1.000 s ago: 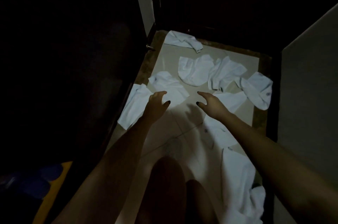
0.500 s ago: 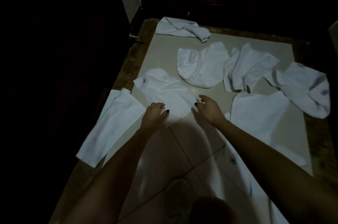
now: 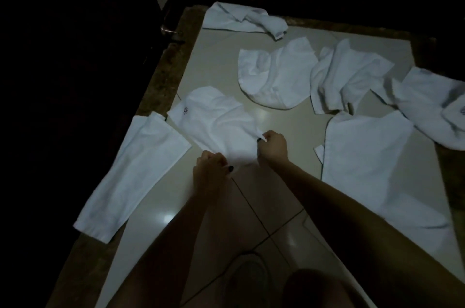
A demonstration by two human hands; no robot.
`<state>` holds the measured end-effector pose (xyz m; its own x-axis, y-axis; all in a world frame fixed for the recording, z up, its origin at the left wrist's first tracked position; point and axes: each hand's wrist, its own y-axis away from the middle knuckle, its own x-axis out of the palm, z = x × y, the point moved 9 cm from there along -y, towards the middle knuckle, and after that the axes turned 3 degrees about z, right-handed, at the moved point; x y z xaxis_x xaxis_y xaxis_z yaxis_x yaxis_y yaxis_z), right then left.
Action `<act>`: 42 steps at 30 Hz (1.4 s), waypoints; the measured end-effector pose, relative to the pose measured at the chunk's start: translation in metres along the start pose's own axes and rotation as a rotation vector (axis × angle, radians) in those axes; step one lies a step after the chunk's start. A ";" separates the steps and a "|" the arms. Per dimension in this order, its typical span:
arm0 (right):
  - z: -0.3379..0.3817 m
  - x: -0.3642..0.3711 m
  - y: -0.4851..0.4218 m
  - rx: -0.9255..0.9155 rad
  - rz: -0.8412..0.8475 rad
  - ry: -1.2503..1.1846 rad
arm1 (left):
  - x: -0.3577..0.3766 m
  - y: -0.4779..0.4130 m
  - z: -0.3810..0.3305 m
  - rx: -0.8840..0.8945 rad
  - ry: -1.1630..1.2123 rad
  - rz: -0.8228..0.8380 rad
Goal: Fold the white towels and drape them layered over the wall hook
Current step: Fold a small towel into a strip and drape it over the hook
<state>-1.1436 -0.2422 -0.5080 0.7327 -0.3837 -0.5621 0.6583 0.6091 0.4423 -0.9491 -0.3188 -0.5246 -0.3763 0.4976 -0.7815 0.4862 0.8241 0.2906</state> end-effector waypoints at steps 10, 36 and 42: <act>0.054 -0.043 0.011 -0.186 0.049 -0.046 | -0.063 -0.002 -0.025 -0.032 0.565 0.095; 0.551 -0.408 0.331 -0.503 0.124 0.174 | -0.634 0.186 -0.404 0.115 0.617 0.043; 0.671 -0.506 0.449 -0.726 0.026 0.243 | -0.765 0.268 -0.494 0.254 0.402 -0.058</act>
<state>-1.1028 -0.2407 0.4440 0.6322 -0.2507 -0.7331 0.3014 0.9513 -0.0654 -0.9202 -0.3449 0.4237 -0.6594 0.5593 -0.5024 0.6138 0.7864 0.0698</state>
